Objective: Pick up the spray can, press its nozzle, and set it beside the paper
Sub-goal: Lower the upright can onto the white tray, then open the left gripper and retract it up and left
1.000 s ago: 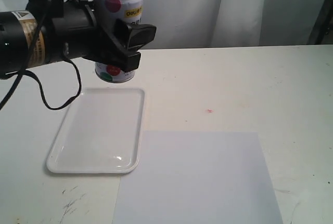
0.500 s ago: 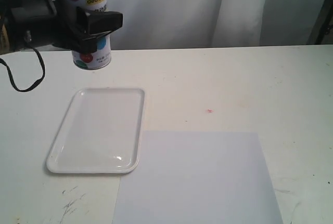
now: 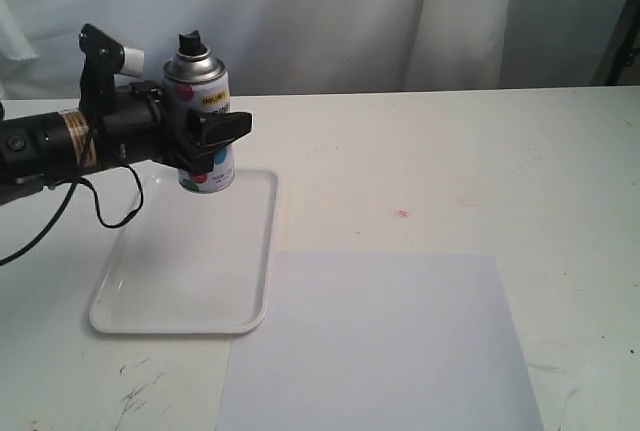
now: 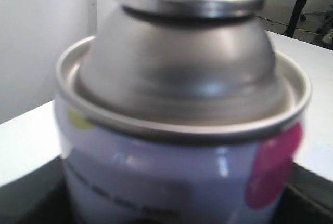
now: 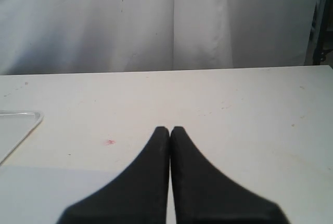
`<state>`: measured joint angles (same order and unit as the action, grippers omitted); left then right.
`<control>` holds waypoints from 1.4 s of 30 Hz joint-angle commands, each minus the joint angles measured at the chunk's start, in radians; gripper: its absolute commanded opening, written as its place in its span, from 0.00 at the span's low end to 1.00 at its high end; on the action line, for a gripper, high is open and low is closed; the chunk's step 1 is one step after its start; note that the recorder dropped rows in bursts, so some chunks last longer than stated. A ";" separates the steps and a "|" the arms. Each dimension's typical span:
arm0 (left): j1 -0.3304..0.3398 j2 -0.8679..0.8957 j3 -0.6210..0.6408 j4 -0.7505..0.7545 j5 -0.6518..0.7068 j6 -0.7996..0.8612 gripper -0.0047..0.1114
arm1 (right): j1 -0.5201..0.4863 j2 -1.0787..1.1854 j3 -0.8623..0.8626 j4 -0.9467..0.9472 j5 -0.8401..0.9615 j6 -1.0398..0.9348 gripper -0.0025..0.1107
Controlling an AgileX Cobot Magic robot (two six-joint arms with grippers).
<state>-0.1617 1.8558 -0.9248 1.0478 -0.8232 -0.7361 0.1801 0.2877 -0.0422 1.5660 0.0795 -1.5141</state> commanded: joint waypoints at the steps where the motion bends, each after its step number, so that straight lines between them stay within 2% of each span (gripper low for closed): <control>1: 0.036 0.121 -0.011 -0.190 -0.196 0.100 0.04 | -0.005 -0.002 0.001 -0.005 0.000 0.001 0.02; 2: 0.051 0.169 -0.011 -0.214 -0.252 0.127 0.04 | -0.005 -0.002 0.001 -0.003 0.000 0.001 0.02; 4: 0.059 0.216 -0.011 -0.226 -0.278 0.156 0.04 | -0.005 -0.002 0.001 -0.003 0.000 0.001 0.02; 9: 0.060 0.290 -0.011 -0.247 -0.278 0.247 0.04 | -0.005 -0.002 0.001 -0.003 0.000 0.001 0.02; 20: 0.060 0.339 -0.011 -0.306 -0.261 0.250 0.07 | -0.005 -0.002 0.001 -0.003 0.002 0.002 0.02; 22: 0.060 0.345 -0.011 -0.306 -0.261 0.250 0.23 | -0.005 -0.002 0.001 -0.003 0.002 0.002 0.02; 24: 0.060 0.345 -0.011 -0.298 -0.261 0.250 0.50 | -0.005 -0.002 0.001 -0.003 0.002 0.002 0.02; 25: 0.060 0.345 -0.011 -0.298 -0.261 0.250 0.59 | -0.005 -0.002 0.001 -0.003 0.002 0.002 0.02; 26: 0.060 0.345 -0.011 -0.305 -0.261 0.250 0.73 | -0.005 -0.002 0.001 -0.003 0.002 0.002 0.02; 28: 0.060 0.345 -0.011 -0.358 -0.261 0.250 0.88 | -0.005 -0.002 0.001 -0.003 0.002 0.002 0.02; 30: 0.060 0.345 -0.011 -0.369 -0.261 0.250 0.92 | -0.005 -0.002 0.001 -0.003 0.002 0.002 0.02; 34: 0.060 0.345 -0.011 -0.369 -0.279 0.250 0.92 | -0.005 -0.002 0.001 -0.003 -0.003 0.002 0.02; 39: 0.060 0.343 -0.011 -0.371 -0.393 0.267 0.92 | -0.005 -0.002 0.001 -0.003 -0.003 0.002 0.02; 42: 0.060 0.320 -0.011 -0.371 -0.398 0.267 0.92 | -0.005 -0.002 0.001 -0.003 -0.003 0.002 0.02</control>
<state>-0.1032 2.2003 -0.9292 0.6871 -1.1891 -0.4794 0.1801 0.2877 -0.0422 1.5660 0.0768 -1.5141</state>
